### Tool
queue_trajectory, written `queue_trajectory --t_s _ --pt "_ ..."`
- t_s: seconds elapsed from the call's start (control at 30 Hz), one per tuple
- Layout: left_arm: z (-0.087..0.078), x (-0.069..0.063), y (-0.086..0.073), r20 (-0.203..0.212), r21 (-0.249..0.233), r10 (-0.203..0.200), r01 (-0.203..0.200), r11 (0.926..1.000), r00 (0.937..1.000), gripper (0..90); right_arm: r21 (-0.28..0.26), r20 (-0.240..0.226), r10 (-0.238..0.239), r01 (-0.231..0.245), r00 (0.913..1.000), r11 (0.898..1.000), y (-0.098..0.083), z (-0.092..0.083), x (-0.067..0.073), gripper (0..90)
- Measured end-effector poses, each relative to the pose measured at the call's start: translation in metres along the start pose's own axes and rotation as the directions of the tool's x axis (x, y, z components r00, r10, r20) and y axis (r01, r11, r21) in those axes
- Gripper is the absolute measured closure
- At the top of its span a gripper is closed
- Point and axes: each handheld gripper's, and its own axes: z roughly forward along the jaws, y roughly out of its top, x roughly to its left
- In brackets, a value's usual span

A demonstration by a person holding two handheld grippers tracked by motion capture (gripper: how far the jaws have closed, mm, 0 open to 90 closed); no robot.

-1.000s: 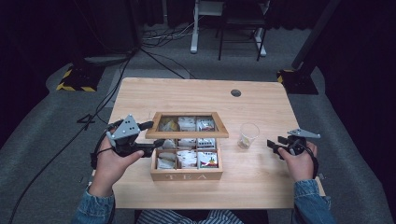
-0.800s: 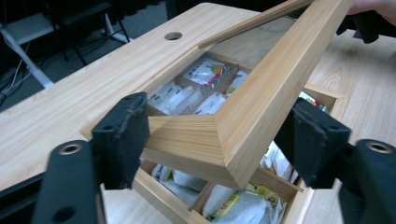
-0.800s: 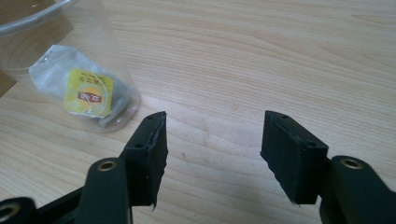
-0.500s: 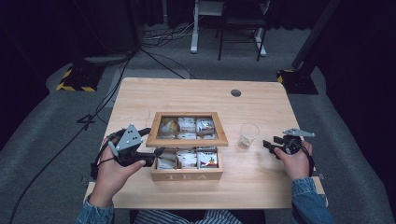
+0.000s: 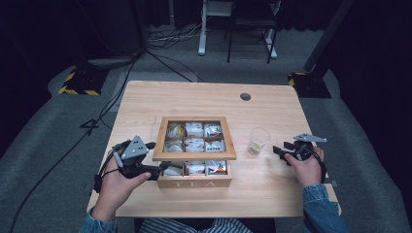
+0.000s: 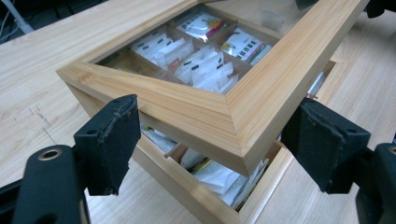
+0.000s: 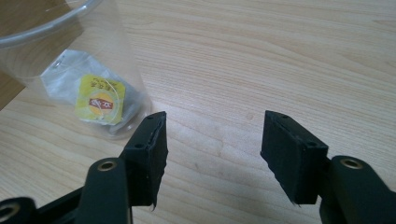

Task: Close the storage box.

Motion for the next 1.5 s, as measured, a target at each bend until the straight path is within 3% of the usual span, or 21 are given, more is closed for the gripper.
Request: queue_trajectory --t_s 0.5,0.93,1.1,1.5 --pt "0.005 -0.005 -0.01 0.005 0.055 -0.024 0.024 0.9982 0.9997 20.0 0.007 -0.005 0.001 -0.001 1.0 1.0 -0.002 0.001 0.0 41.6" --pt "0.01 -0.008 -0.015 -0.004 0.108 -0.014 0.014 0.994 0.9999 19.3 0.005 -0.012 -0.002 0.002 0.9999 1.0 -0.001 0.002 0.0 41.6" --pt "0.012 -0.009 -0.016 0.001 0.143 -0.007 0.007 0.9897 1.0 19.3 0.005 -0.013 -0.005 0.005 0.9999 1.0 -0.001 0.003 0.001 41.6" --pt "0.02 -0.01 -0.021 0.027 0.24 -0.016 0.009 0.9708 0.9995 19.3 0.007 -0.017 -0.008 0.008 0.9998 1.0 -0.002 0.004 0.0 41.5"
